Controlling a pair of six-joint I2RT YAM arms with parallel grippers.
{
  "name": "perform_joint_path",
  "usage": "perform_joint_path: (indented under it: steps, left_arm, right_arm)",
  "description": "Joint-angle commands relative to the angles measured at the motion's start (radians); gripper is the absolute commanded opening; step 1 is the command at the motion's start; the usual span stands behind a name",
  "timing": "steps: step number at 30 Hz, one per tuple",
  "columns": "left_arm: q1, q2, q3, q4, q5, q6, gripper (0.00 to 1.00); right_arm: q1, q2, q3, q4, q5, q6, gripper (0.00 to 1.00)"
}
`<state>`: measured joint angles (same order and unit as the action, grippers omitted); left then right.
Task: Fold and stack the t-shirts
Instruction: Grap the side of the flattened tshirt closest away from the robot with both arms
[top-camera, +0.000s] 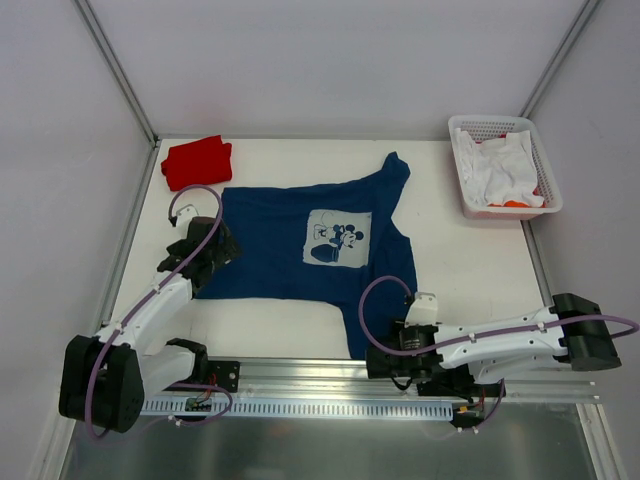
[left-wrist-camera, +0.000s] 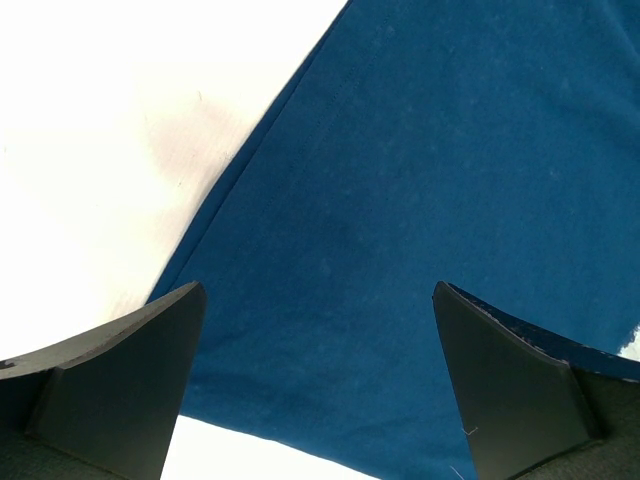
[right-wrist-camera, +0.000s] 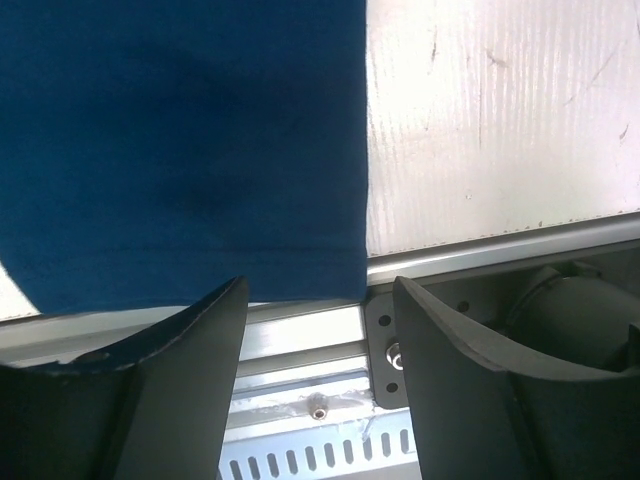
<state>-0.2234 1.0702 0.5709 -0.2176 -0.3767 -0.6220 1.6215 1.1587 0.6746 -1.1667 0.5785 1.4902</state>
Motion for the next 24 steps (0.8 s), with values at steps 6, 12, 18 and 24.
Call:
perform_joint_path:
  steps: [6, 12, 18, 24]
  left_arm:
    - [-0.007, -0.033, 0.011, -0.011, -0.021, 0.007, 0.99]
    - [-0.008, -0.042, 0.007, -0.014, -0.016, 0.007, 0.99]
    - [-0.007, -0.056, 0.004, -0.022, -0.021, 0.016, 0.99]
    - [-0.007, -0.039, 0.004, -0.022, -0.019, 0.015, 0.99]
  right_arm:
    - [0.026, 0.016, -0.075, 0.056, -0.022, 0.104, 0.63]
    - [0.038, 0.061, -0.109, 0.142, -0.04, 0.108, 0.63]
    - [0.055, 0.117, -0.113, 0.208, -0.035, 0.113, 0.61]
    - [0.058, 0.144, -0.109, 0.219, -0.031, 0.123, 0.35]
